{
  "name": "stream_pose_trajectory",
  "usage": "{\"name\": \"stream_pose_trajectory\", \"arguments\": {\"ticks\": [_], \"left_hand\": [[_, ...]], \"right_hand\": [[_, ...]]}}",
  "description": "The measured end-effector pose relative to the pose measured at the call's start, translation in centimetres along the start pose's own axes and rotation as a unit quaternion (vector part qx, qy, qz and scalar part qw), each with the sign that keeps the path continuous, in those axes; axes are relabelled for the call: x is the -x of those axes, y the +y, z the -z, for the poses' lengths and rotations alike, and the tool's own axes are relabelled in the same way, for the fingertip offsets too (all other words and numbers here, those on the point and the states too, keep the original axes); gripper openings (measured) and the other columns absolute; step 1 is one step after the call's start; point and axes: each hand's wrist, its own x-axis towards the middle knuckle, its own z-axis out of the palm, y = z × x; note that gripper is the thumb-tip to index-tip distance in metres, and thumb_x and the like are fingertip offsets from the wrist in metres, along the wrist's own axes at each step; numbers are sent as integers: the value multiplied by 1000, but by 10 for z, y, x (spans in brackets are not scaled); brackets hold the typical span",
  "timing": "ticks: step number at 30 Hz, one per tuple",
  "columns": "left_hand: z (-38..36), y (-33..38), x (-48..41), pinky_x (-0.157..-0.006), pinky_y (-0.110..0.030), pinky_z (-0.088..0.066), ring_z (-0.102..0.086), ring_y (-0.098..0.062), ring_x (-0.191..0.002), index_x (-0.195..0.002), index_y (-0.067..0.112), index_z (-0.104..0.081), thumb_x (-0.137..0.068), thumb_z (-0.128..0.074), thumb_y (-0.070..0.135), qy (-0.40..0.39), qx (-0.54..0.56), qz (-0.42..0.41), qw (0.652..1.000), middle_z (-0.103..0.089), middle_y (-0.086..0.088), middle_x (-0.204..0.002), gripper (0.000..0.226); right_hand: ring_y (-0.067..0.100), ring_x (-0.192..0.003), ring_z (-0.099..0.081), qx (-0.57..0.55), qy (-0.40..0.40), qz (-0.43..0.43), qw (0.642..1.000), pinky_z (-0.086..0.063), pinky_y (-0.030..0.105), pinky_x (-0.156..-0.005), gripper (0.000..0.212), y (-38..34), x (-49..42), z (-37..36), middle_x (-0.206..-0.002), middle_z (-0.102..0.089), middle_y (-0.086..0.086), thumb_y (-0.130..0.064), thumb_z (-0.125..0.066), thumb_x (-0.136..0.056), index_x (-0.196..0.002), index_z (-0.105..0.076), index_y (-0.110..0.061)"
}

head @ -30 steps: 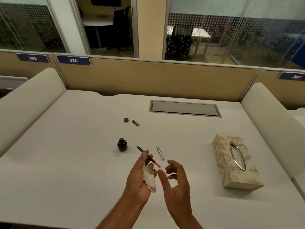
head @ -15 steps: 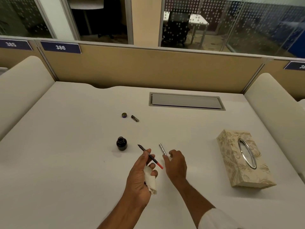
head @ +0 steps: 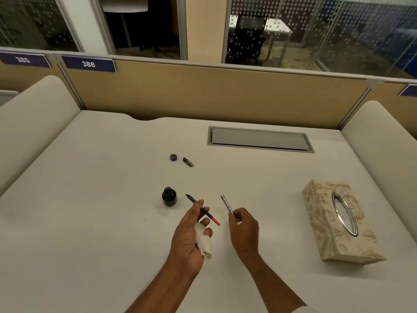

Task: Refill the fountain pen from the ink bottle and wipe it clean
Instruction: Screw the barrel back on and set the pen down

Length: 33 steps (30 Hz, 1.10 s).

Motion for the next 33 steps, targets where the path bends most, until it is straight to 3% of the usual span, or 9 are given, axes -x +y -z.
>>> {"name": "stream_pose_trajectory", "arguments": {"ticks": [3,5,8,12,17,21,25,29,33], "left_hand": [[-5,3,2,-38,-21,-38,-55,-17,-87,-104,14,-76,-95,-68,18,1,4,-6,1000,-66,-10,-104,14],[-11,6,5,-43,-20,-40,-59,-18,-93,-103,14,-76,-97,-66,18,-5,8,-11,1000,-67,-10,-106,13],[-21,8,12,-77,-18,-41,-62,-20,-107,-106,14,-73,-100,-61,17,-13,16,-20,1000,-67,-9,-109,13],[-28,7,23,-47,-20,-44,-65,-17,-94,-108,12,-71,-102,-58,16,-28,27,-23,999,-69,-10,-109,14],[-37,3,36,-70,-26,-44,-67,-20,-97,-123,11,-64,-102,-57,19,-37,36,-29,998,-69,-10,-117,23],[-44,1,47,-71,-25,-48,-67,-20,-95,-125,9,-61,-104,-53,18,-58,70,-19,996,-70,-8,-111,24],[-49,-4,57,-64,-23,-59,-67,-20,-95,-113,8,-65,-105,-52,18,-81,93,1,992,-70,-7,-106,18],[-50,-10,64,-83,-29,-51,-67,-20,-97,-108,8,-67,-105,-52,19,-89,103,11,991,-70,-5,-105,19],[-52,-11,65,-83,-30,-52,-77,-17,-81,-109,9,-68,-105,-52,20,-93,104,8,990,-76,-4,-97,20]], "right_hand": [[6,-71,-65,-81,14,4,997,-48,12,-58,18,-13,19,19,-74,-70,-10,-7,-70,-90,-79,-67,-21],[5,-73,-67,-123,17,10,992,-52,11,-62,19,-23,32,35,-75,-72,-10,-7,-71,-91,-83,-70,-24],[10,-74,-72,-185,7,11,983,-58,17,-67,23,-38,54,63,-78,-75,-9,-10,-71,-92,-86,-72,-32],[11,-80,-76,-243,9,12,970,-58,14,-72,23,-52,76,94,-82,-78,-7,-10,-72,-91,-90,-75,-33],[9,-83,-76,-262,24,31,964,-56,11,-73,27,-63,91,121,-87,-78,-8,-9,-74,-90,-92,-75,-36],[8,-82,-75,-241,30,59,968,-54,8,-73,27,-66,98,134,-87,-77,-10,-11,-74,-90,-93,-73,-38],[8,-81,-75,-214,37,80,973,-53,8,-70,26,-67,104,141,-87,-76,-12,-14,-73,-90,-93,-71,-40],[10,-80,-74,-198,44,104,974,-54,9,-70,31,-71,111,148,-89,-74,-14,-11,-73,-90,-93,-69,-42],[15,-80,-74,-188,53,138,971,-55,10,-71,35,-73,115,157,-90,-74,-12,-5,-73,-89,-92,-70,-40]]}}
